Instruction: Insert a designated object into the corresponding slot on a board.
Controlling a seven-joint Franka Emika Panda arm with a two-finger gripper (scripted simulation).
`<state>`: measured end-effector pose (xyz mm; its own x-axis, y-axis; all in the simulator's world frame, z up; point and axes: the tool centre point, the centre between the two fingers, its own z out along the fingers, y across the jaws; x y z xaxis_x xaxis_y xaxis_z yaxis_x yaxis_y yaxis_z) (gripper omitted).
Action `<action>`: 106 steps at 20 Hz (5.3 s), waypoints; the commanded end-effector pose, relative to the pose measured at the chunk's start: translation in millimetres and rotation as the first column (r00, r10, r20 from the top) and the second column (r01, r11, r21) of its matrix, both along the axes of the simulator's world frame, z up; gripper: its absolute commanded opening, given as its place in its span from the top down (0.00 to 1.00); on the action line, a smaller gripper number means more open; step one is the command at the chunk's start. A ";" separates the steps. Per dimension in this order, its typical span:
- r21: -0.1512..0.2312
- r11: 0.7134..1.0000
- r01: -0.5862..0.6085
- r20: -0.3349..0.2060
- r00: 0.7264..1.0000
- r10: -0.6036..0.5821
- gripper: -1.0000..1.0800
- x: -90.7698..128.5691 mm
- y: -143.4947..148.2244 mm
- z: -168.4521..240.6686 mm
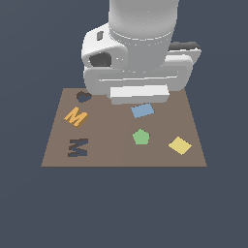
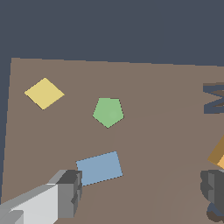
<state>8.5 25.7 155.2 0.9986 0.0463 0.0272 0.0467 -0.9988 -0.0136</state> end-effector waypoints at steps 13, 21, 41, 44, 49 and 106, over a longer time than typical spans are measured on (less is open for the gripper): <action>-0.006 0.974 0.227 -0.010 0.974 -0.227 0.04 8.3 -70.8 -39.5; -0.014 0.864 0.504 -0.022 0.863 -0.504 0.04 -7.2 -162.4 -90.4; -0.015 0.817 0.577 -0.027 0.816 -0.577 1.00 -18.4 -186.6 -125.2; -0.015 0.817 0.577 -0.027 0.816 -0.577 1.00 -18.4 -186.6 -125.2; -0.015 0.817 0.577 -0.027 0.816 -0.577 1.00 -18.4 -186.6 -125.2; -0.015 0.035 0.999 -0.028 0.034 -0.999 1.00 83.2 -167.3 -115.2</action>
<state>91.6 -141.7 40.2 0.0807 -0.9967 -0.0016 -0.9967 -0.0807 0.0008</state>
